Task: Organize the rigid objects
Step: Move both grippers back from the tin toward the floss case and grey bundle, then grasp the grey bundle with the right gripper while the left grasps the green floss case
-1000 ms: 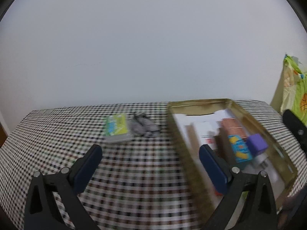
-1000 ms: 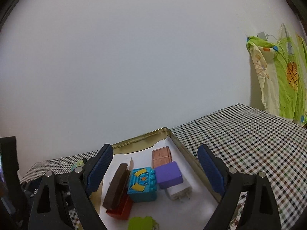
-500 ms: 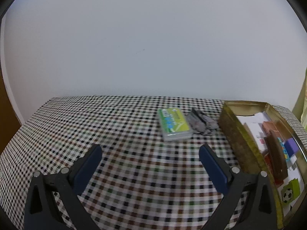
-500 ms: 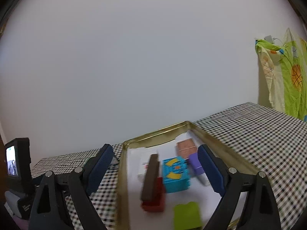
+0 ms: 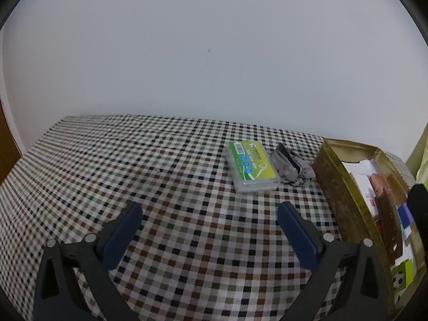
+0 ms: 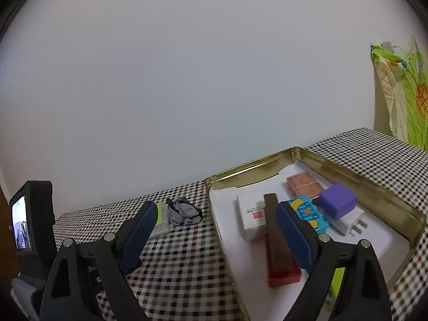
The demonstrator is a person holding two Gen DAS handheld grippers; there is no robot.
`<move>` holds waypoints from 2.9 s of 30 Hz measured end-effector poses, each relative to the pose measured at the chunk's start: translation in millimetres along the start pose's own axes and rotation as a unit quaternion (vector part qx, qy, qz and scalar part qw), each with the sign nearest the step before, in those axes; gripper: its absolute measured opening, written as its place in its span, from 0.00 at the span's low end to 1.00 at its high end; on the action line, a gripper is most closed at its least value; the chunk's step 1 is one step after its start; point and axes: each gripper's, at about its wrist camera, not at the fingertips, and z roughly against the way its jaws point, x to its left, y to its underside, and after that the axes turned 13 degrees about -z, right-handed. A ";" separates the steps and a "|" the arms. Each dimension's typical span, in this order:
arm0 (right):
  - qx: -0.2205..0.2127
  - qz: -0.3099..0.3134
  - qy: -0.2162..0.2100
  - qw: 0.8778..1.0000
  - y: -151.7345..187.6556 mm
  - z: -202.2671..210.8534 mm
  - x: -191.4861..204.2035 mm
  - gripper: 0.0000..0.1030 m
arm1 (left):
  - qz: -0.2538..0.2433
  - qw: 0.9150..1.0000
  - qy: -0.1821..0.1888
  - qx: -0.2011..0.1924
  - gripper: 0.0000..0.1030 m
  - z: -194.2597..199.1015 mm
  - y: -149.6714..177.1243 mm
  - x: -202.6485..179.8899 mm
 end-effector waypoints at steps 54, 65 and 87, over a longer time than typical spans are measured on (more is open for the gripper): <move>0.154 0.064 -0.001 0.986 19.1 -139.8 79.9 0.70 | 0.033 0.994 0.059 0.089 0.99 -93.9 -34.3 85.9; 0.197 0.113 0.030 0.973 28.3 -174.4 94.6 0.61 | 0.031 0.994 0.061 0.088 0.98 -83.3 -29.4 93.5; 0.187 0.209 0.117 0.953 44.3 -171.1 103.7 0.45 | 0.046 0.994 0.046 0.090 0.98 -79.1 -37.4 130.9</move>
